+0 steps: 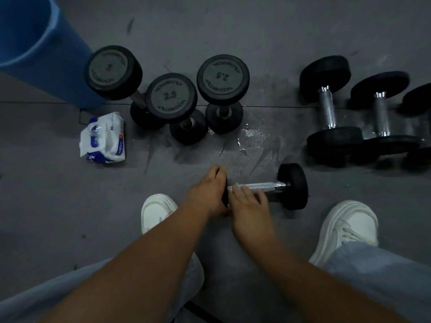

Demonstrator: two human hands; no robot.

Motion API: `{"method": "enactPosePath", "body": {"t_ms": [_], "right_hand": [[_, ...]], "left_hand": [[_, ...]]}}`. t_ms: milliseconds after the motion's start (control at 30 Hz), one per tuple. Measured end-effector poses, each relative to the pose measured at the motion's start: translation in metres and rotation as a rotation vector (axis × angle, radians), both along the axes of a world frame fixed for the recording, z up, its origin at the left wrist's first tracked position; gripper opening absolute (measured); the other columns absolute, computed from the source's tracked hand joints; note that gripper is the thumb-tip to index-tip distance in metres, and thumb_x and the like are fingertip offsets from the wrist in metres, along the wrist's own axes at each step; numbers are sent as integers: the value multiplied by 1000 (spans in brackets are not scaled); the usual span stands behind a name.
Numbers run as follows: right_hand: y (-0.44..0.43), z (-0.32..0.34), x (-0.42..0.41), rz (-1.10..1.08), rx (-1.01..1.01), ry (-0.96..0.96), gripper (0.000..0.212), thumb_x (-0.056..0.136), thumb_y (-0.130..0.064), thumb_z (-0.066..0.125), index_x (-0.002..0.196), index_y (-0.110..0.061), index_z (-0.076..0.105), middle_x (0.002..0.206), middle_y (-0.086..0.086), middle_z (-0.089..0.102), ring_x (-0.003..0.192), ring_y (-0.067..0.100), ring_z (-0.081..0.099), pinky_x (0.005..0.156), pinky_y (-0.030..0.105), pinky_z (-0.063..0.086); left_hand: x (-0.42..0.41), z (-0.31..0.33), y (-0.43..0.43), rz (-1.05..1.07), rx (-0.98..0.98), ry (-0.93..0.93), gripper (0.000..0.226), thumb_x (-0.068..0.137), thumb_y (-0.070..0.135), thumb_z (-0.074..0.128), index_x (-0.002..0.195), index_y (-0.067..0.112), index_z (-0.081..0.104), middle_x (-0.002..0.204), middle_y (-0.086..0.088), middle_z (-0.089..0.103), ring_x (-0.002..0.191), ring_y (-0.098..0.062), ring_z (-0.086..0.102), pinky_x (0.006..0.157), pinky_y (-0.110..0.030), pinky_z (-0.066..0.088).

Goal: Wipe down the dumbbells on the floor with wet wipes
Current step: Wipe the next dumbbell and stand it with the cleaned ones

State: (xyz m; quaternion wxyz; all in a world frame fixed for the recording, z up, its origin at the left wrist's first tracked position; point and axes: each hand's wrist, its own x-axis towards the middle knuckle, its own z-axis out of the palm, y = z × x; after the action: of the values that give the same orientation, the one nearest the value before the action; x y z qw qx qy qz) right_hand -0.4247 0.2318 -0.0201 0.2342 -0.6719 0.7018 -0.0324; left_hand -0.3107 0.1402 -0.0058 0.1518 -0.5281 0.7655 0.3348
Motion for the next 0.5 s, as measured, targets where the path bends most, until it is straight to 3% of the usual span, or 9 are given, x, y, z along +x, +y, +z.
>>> {"method": "enactPosePath", "body": {"t_ms": [67,133,200,267,333,433,467,500], "right_hand": [[20,5,0,-284,62,-333,40,82,-24,40,107,-20,70,104,2,71,101,20,64,88,34,46],[4,4,1,-734,296,-621,31,94,-22,40,101,-18,70,104,11,70,93,21,65,78,27,46],[-24,2,9,-1177,591,-1001,39,102,-18,37,88,-4,71,105,24,61,88,19,67,81,25,44],[-45,-4,21,-1535,647,-1337,42,101,-10,36,76,-1,68,85,22,58,73,23,64,81,32,47],[-56,1,32,-1746,576,-1444,26,99,-7,40,89,-4,63,82,16,62,72,27,60,77,39,51],[-50,11,38,-1789,494,-1445,17,100,-14,46,92,-8,60,79,12,61,71,24,57,77,38,52],[-52,11,36,-1799,507,-1460,18,100,-15,47,89,-8,59,72,11,61,67,22,56,75,36,54],[-55,7,32,-1807,525,-1463,21,100,-14,46,82,-9,56,59,9,60,60,20,56,65,29,55]], "left_hand": [[0,2,-4,-6,12,-14,117,57,37,88,149,18,18,152,2,16,129,-26,47,98,-46,48],[0,3,-4,-7,13,-27,117,57,34,88,149,18,18,152,2,16,129,-28,46,98,-46,48],[1,3,1,-8,-10,-31,117,59,35,87,151,18,16,153,1,15,130,-30,45,99,-46,47],[0,0,5,-5,-31,-15,113,64,38,83,152,17,15,155,-1,14,130,-31,44,99,-46,47],[0,0,4,-12,-54,-14,109,66,37,82,151,17,17,153,-1,17,129,-31,46,97,-45,48],[1,-3,0,-22,-45,-14,112,62,37,85,150,15,19,151,-2,19,127,-30,47,95,-47,49],[1,-4,2,-19,-49,-10,112,63,39,85,150,16,18,151,-3,18,127,-30,46,95,-47,48],[1,-5,4,-20,-58,-9,112,64,41,83,151,16,17,152,-3,17,128,-30,45,95,-46,48]]}}
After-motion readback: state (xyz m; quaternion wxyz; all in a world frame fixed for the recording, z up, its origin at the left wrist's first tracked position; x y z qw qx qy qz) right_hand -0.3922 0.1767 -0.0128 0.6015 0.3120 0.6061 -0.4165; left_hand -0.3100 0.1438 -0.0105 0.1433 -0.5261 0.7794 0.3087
